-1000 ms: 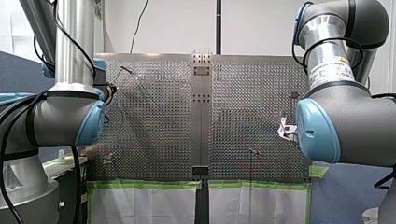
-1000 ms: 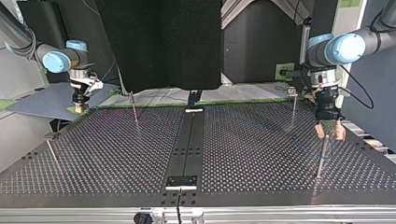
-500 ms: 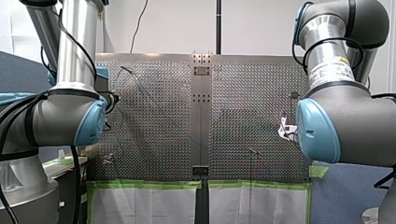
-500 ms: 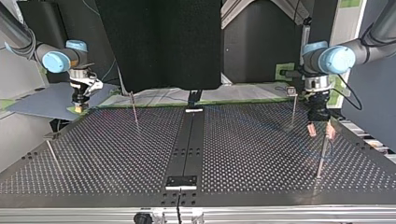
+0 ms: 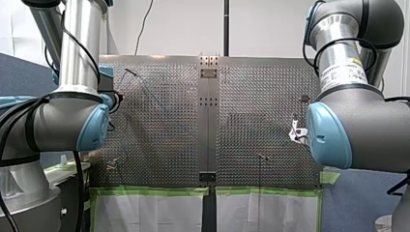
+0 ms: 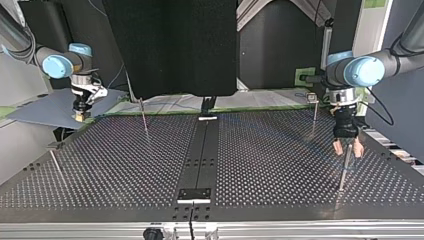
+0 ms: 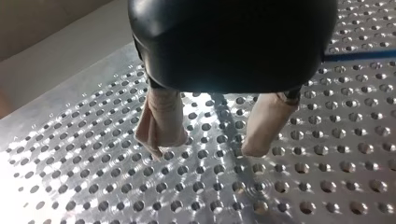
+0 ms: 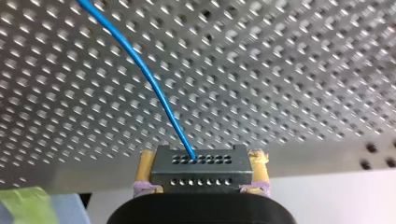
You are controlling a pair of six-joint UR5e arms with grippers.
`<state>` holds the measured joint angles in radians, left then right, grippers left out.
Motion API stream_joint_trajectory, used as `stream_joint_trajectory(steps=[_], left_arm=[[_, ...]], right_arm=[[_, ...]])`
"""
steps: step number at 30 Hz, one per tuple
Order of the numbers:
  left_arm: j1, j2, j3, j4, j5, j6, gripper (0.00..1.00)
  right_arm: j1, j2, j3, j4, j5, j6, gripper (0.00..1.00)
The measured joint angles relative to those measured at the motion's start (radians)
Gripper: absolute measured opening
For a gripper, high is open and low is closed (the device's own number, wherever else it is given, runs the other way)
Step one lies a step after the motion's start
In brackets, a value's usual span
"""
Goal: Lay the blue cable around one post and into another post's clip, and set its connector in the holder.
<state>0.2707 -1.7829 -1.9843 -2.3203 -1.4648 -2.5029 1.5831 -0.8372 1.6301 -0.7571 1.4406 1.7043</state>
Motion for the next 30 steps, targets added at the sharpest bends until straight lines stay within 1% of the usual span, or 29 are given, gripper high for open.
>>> stream_joint_trajectory(steps=[2, 5, 7, 11, 15, 18, 20, 23, 27, 30], left_arm=[[0.000, -0.001, 0.006, 0.000, 0.003, -0.002, 0.89], [0.000, -0.001, 0.016, -0.002, 0.008, -0.003, 0.89], [-0.002, -0.006, 0.022, -0.005, 0.013, -0.004, 0.89], [-0.007, -0.036, 0.034, -0.018, 0.035, -0.004, 0.89], [-0.014, -0.051, 0.036, -0.024, 0.040, 0.007, 0.89], [-0.019, -0.054, 0.036, -0.025, 0.041, 0.014, 0.89], [-0.022, -0.055, 0.036, -0.025, 0.040, 0.018, 0.89], [-0.026, -0.055, 0.037, -0.025, 0.039, 0.021, 0.89], [-0.028, -0.055, 0.036, -0.025, 0.039, 0.024, 0.89], [-0.029, -0.055, 0.036, -0.025, 0.039, 0.025, 0.89]], right_arm=[[0.002, -0.016, 0.001, 0.010, 0.018, 0.001, 0.00], [0.009, -0.046, 0.001, 0.035, 0.035, 0.002, 0.00], [0.014, -0.065, 0.001, 0.050, 0.039, 0.002, 0.00], [0.027, -0.106, 0.004, 0.079, 0.044, 0.004, 0.00], [0.039, -0.142, 0.024, 0.087, 0.058, 0.010, 0.00], [0.043, -0.169, 0.047, 0.075, 0.074, 0.024, 0.00], [0.046, -0.188, 0.065, 0.065, 0.080, 0.039, 0.00], [0.047, -0.217, 0.090, 0.065, 0.083, 0.057, 0.00], [0.040, -0.256, 0.102, 0.088, 0.082, 0.066, 0.00], [0.032, -0.287, 0.104, 0.095, 0.077, 0.070, 0.00]])
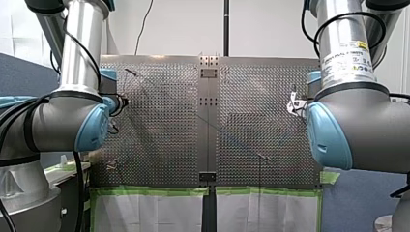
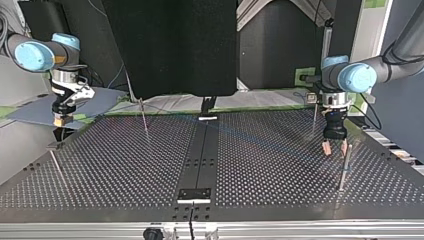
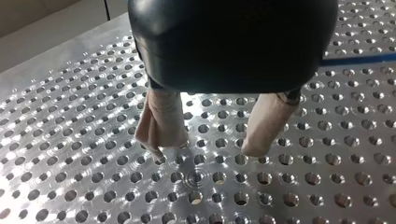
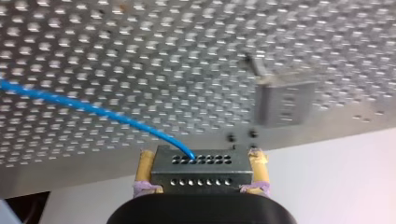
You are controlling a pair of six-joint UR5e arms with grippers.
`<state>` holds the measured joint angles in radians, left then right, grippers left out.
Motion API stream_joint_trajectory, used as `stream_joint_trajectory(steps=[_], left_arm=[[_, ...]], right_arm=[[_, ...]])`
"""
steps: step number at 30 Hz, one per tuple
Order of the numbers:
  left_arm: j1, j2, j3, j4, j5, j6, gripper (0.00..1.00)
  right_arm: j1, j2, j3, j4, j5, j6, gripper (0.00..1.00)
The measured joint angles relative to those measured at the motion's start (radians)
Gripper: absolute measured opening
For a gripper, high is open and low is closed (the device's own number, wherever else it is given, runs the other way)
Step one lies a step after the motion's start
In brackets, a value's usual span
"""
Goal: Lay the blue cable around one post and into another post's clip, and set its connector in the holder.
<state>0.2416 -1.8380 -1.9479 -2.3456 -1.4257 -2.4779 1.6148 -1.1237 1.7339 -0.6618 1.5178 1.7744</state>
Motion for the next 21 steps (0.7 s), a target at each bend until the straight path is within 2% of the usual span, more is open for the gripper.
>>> stream_joint_trajectory(steps=[4, 9, 17, 21], left_arm=[[-0.001, 0.000, 0.000, 0.000, 0.000, 0.000, 0.89], [-0.003, 0.000, 0.000, 0.000, 0.000, 0.001, 0.89], [-0.004, 0.000, 0.000, 0.000, 0.002, 0.003, 0.89], [-0.006, 0.000, 0.000, 0.000, 0.003, 0.004, 0.89]], right_arm=[[-0.014, -0.033, -0.001, -0.009, -0.020, 0.002, 0.00], [-0.032, -0.046, -0.010, -0.003, -0.067, 0.010, 0.00], [-0.062, -0.046, -0.046, 0.062, -0.150, 0.016, 0.00], [-0.075, -0.045, -0.069, 0.088, -0.179, 0.015, 0.00]])
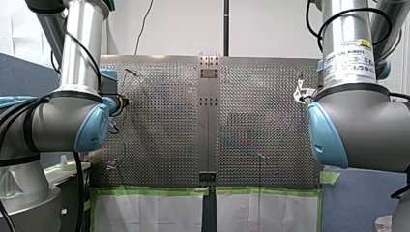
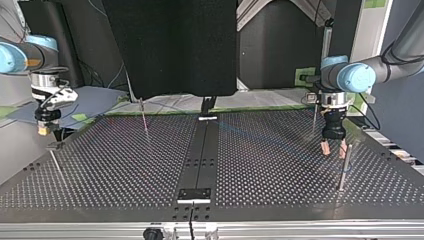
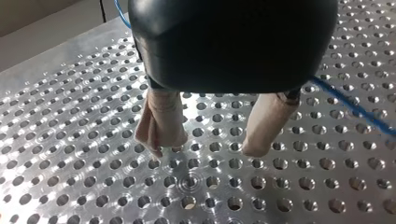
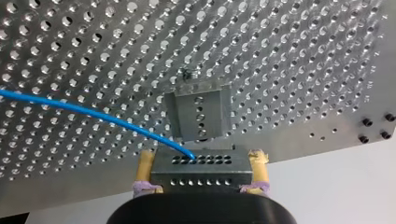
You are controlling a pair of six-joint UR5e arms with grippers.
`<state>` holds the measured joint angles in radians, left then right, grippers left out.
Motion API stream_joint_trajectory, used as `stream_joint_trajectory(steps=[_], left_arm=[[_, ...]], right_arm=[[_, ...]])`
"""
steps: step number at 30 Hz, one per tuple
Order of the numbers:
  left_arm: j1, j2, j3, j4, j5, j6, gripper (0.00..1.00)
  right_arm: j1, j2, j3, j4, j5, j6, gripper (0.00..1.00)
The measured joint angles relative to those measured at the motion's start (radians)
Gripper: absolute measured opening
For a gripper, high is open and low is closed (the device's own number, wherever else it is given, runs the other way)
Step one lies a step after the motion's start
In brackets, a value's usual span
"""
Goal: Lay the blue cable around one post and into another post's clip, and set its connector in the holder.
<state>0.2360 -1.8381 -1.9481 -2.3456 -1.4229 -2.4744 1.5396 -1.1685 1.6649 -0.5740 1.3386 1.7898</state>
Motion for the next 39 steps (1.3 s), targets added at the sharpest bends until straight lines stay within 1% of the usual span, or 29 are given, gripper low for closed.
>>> stream_joint_trajectory(steps=[3, 9, 12, 16, 20, 23, 25, 27, 29, 32, 36, 39], left_arm=[[-0.001, 0.000, 0.000, 0.000, 0.001, 0.000, 0.89], [-0.005, 0.000, 0.000, 0.000, 0.000, 0.007, 0.89], [-0.007, 0.000, 0.000, 0.000, -0.002, 0.009, 0.89], [-0.010, 0.000, 0.000, 0.000, -0.003, 0.011, 0.89], [-0.012, 0.000, 0.000, 0.000, -0.003, 0.015, 0.89], [-0.013, 0.000, 0.000, 0.000, -0.003, 0.017, 0.89], [-0.013, 0.000, 0.000, 0.000, -0.003, 0.018, 0.89], [-0.014, 0.000, 0.000, 0.000, -0.003, 0.019, 0.89], [-0.014, 0.000, -0.001, 0.000, -0.003, 0.022, 0.89], [-0.014, 0.000, -0.001, 0.000, -0.003, 0.026, 0.89], [-0.015, 0.000, 0.000, 0.000, -0.003, 0.027, 0.89], [-0.015, 0.001, 0.000, 0.000, -0.003, 0.029, 0.89]], right_arm=[[-0.010, 0.001, -0.020, 0.016, -0.019, -0.002, 0.00], [-0.026, 0.008, -0.050, 0.031, -0.051, -0.004, 0.00], [-0.033, 0.025, -0.066, 0.045, -0.072, -0.010, 0.00], [-0.036, 0.037, -0.076, 0.056, -0.084, -0.017, 0.00], [-0.038, 0.055, -0.095, 0.068, -0.111, -0.038, 0.00], [-0.039, 0.060, -0.110, 0.078, -0.130, -0.047, 0.00], [-0.039, 0.062, -0.118, 0.086, -0.142, -0.049, 0.00], [-0.040, 0.063, -0.128, 0.098, -0.159, -0.054, 0.00], [-0.040, 0.063, -0.136, 0.113, -0.177, -0.064, 0.00], [-0.040, 0.063, -0.147, 0.136, -0.188, -0.077, 0.00], [-0.040, 0.063, -0.156, 0.168, -0.192, -0.094, 0.00], [-0.042, 0.063, -0.159, 0.182, -0.192, -0.102, 0.00]])
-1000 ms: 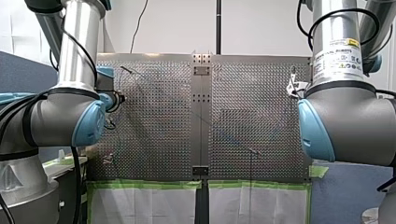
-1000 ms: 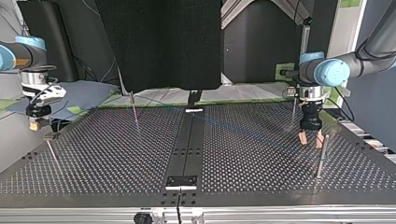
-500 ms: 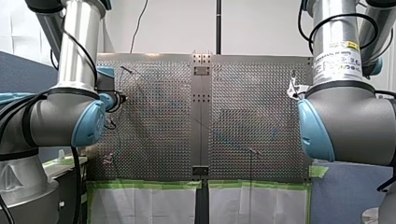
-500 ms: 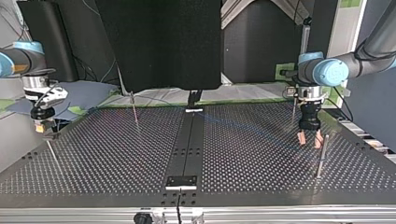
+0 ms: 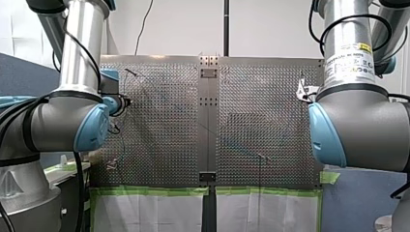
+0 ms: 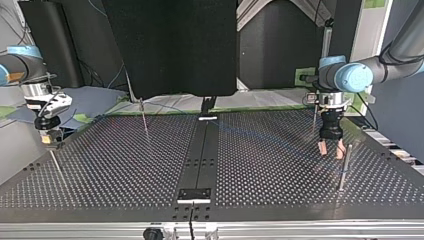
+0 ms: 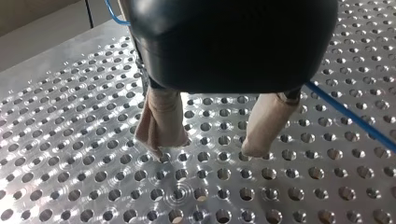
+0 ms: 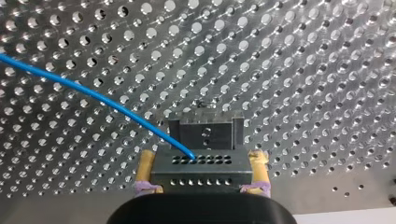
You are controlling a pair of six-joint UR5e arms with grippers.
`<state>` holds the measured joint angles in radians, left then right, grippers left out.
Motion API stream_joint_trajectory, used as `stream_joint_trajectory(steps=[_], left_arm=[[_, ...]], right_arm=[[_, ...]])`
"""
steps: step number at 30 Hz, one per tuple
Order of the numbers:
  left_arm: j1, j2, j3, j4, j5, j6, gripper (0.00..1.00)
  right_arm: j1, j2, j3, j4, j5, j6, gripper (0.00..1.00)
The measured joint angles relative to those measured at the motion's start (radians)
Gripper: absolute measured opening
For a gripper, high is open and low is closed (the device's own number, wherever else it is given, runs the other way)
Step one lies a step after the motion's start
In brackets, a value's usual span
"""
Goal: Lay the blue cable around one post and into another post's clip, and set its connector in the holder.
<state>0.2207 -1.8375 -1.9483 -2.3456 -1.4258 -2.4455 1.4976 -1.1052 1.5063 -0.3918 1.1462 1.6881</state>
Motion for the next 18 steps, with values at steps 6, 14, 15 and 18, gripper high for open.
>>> stream_joint_trajectory(steps=[6, 14, 15, 18], left_arm=[[0.000, 0.000, 0.000, 0.000, 0.000, 0.003, 0.89], [-0.002, 0.000, 0.000, 0.000, 0.000, 0.003, 0.89], [-0.002, 0.000, 0.000, 0.000, 0.000, 0.003, 0.89], [-0.003, 0.000, 0.000, 0.000, 0.000, 0.004, 0.89]], right_arm=[[-0.006, 0.000, -0.004, 0.007, -0.002, -0.010, 0.00], [-0.009, 0.001, -0.017, 0.008, -0.006, -0.033, 0.00], [-0.009, 0.001, -0.018, 0.006, -0.009, -0.033, 0.00], [-0.009, 0.002, -0.021, 0.000, -0.021, -0.031, 0.00]])
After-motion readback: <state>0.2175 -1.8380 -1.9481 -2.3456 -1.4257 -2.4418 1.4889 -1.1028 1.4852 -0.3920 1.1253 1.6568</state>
